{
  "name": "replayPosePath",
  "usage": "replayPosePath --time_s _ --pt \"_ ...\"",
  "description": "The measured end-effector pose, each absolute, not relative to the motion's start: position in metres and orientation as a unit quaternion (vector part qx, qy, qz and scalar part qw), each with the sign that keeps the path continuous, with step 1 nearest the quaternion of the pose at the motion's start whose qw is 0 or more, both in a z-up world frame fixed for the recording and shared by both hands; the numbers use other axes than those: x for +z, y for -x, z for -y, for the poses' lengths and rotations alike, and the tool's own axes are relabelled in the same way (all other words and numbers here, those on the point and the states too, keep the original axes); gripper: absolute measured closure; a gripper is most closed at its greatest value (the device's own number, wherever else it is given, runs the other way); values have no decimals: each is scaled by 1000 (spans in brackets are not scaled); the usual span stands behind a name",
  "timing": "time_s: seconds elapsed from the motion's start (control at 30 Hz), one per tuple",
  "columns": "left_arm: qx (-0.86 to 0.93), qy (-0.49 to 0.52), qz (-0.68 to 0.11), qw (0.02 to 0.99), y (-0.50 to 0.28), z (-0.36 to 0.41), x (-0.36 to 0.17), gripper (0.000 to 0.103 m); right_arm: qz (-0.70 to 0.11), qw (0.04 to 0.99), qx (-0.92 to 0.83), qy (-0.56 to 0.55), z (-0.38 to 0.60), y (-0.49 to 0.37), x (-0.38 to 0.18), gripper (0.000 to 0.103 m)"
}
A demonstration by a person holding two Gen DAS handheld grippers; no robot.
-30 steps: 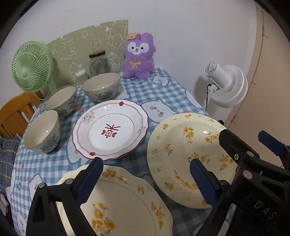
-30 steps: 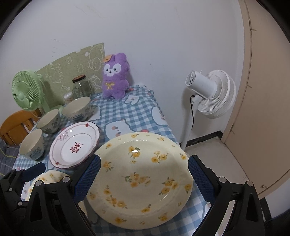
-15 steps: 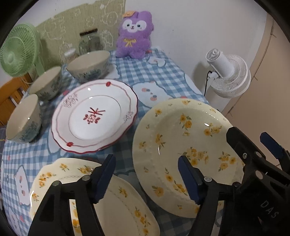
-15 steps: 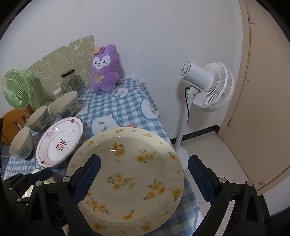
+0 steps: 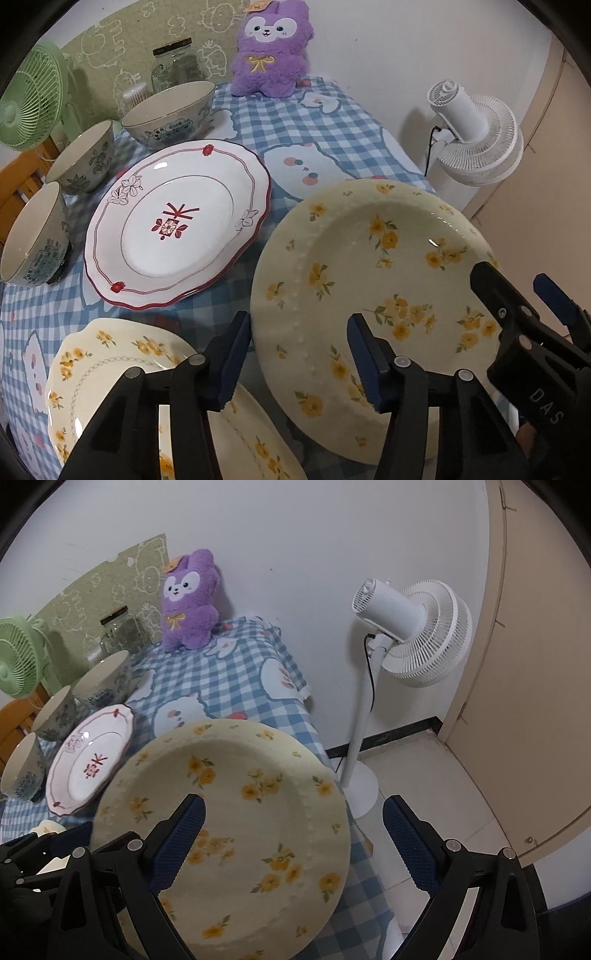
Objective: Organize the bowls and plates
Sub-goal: 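Carry the beaded plate with the right gripper over the scalloped plate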
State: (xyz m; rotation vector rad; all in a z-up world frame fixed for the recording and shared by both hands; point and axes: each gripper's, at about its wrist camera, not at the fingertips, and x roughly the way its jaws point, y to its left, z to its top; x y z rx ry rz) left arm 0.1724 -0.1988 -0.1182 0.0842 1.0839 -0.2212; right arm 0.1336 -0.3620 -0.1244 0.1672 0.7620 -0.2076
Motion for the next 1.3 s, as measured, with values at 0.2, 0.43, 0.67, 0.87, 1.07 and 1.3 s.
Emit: replayPosePath --time_s 0.2,0.43,0.67,0.87,1.07,1.3 --pt "-96 -37 -522 847 -177 198 -123 51 -382 914 -104 -89 369 -138 -134 13" --pt "-88 -35 -522 848 -180 199 -127 57 -395 906 -112 -102 376 -145 -142 36" --pt "-91 -36 -517 850 -180 199 -127 57 -415 897 -102 -111 377 -150 -152 49" --pt "-91 -36 -513 853 -180 200 -128 56 -417 898 -98 -105 375 -152 -155 53" --pt "-87 -44 -503 859 -178 202 -129 56 -415 899 -100 -101 373 -151 -155 53" --pt "-88 -52 -496 862 -175 203 -128 56 -416 897 -106 -102 373 -149 -153 53"
